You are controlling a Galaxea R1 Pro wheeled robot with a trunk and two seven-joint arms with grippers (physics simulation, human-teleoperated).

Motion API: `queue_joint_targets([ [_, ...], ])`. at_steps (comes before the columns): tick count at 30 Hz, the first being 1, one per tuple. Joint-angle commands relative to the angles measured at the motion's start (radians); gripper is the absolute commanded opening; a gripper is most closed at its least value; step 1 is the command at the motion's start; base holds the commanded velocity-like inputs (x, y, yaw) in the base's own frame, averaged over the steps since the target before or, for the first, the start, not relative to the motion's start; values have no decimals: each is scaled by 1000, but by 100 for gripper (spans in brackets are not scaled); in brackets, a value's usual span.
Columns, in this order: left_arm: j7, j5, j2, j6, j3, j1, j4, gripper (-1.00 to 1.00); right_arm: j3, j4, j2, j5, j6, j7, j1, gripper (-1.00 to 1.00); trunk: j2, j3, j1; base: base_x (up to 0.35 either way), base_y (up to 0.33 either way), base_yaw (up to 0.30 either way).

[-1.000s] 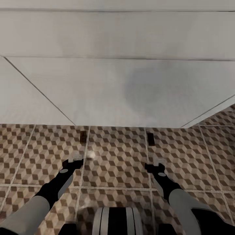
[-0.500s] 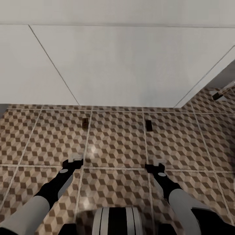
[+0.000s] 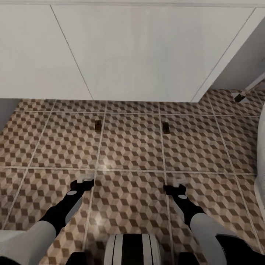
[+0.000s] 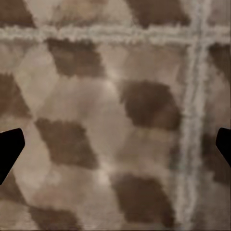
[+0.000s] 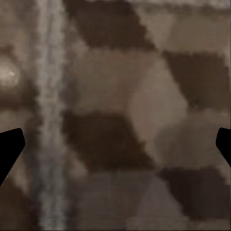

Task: Take the four mousetraps from the cabinet in the bathroom and place them on the bathroom floor. Make sure all four end up on the same floor surface, and ensure that at least two of them are either under or directly next to the same bathroom sink.

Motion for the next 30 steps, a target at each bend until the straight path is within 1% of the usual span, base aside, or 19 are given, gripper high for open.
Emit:
queue_joint_targets([
  [1,10,8,2,4,-8,0,-2,100,-8,1,1,10,-3,-2,-1,100,0,0,-1,-346,0,0],
  [20,11,8,-1,-1,-8,0,-2,100,-8,1,1,10,-3,-2,0,100,0,0,-1,-341,0,0],
  [25,11,8,-2,-4,-8,0,-2,100,-8,1,0,10,-3,-2,-1,100,0,0,-1,-172,0,0],
  [30,10,7,-3,-6,-9,0,-2,100,-8,1,0,10,-3,-2,0,100,0,0,-1,-68,0,0],
])
